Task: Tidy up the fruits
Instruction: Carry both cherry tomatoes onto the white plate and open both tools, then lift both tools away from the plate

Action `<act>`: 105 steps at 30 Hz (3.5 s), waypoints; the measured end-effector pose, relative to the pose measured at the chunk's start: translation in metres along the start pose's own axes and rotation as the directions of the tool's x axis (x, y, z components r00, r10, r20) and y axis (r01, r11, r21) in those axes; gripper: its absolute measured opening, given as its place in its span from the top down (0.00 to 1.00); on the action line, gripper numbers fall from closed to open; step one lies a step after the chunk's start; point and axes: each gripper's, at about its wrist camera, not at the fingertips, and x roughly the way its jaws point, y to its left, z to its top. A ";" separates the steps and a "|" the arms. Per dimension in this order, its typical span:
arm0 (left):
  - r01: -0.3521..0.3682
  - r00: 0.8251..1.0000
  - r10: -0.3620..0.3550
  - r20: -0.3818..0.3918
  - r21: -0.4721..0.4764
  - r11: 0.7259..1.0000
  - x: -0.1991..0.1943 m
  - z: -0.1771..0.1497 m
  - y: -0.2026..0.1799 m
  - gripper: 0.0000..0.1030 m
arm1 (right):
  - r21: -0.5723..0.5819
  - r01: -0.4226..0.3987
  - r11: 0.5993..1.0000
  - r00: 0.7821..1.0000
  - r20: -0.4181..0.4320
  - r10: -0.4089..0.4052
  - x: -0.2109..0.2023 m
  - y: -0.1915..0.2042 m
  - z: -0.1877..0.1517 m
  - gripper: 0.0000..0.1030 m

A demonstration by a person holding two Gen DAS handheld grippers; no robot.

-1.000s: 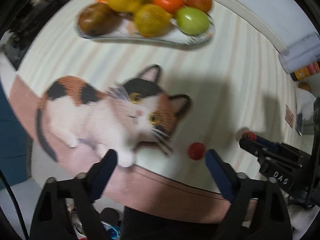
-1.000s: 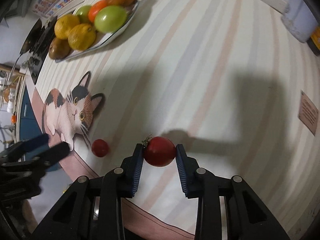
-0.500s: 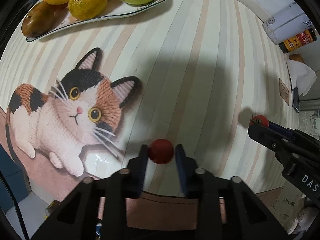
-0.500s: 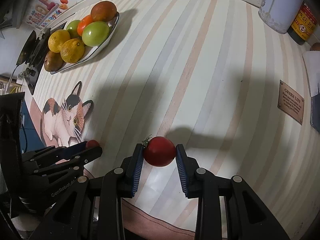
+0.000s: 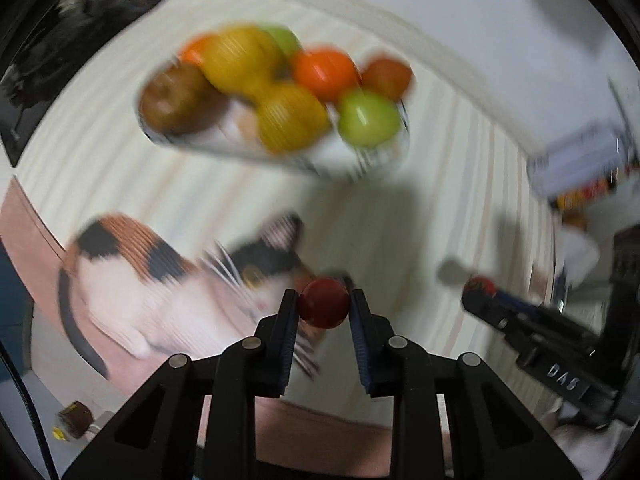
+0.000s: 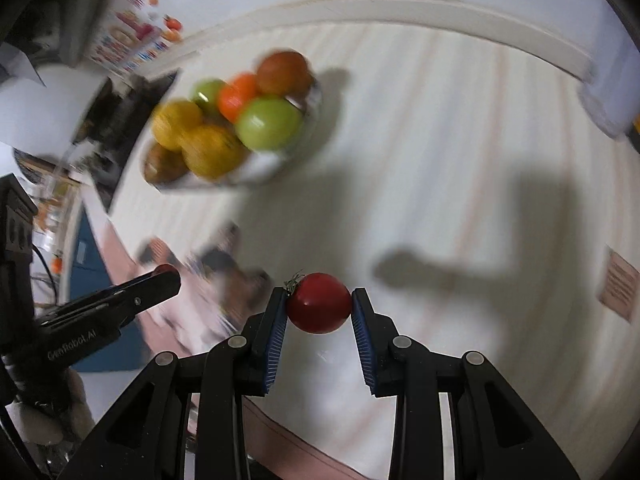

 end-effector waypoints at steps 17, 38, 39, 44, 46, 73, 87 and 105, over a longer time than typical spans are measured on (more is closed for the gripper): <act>0.094 0.995 -0.097 -0.004 -0.223 0.970 0.036 0.094 0.072 0.78 | -0.076 -0.044 0.996 0.999 0.018 0.045 0.088 0.070 0.083 0.66; 0.049 0.997 -0.063 -0.053 -0.226 0.973 0.032 0.078 0.075 0.60 | -0.121 -0.034 0.992 0.999 -0.012 0.032 0.081 0.070 0.086 0.34; 0.031 0.999 -0.039 -0.038 -0.212 0.977 0.026 0.075 0.073 0.56 | -0.121 -0.024 0.992 1.000 -0.009 0.023 0.076 0.068 0.084 0.28; -0.112 0.993 0.117 0.028 -0.141 0.984 -0.005 0.054 0.064 0.17 | -0.119 0.073 0.990 0.997 0.010 -0.072 0.050 0.060 0.072 0.12; -0.146 0.987 0.155 0.049 -0.142 0.979 -0.016 0.047 0.063 0.13 | -0.140 0.129 0.982 0.991 0.036 -0.125 0.036 0.059 0.067 0.09; -0.257 0.876 0.292 0.383 -0.140 0.956 -0.212 -0.091 -0.015 0.05 | -0.275 0.237 0.932 0.935 0.325 -0.142 -0.207 0.111 -0.053 0.04; -0.240 0.829 0.255 0.498 -0.096 0.966 -0.285 -0.145 -0.047 0.05 | -0.287 0.226 0.931 0.894 0.440 -0.082 -0.315 0.139 -0.108 0.04; -0.233 0.828 0.250 0.502 -0.097 0.968 -0.288 -0.145 -0.051 0.05 | -0.273 0.218 0.937 0.904 0.419 -0.088 -0.308 0.131 -0.103 0.04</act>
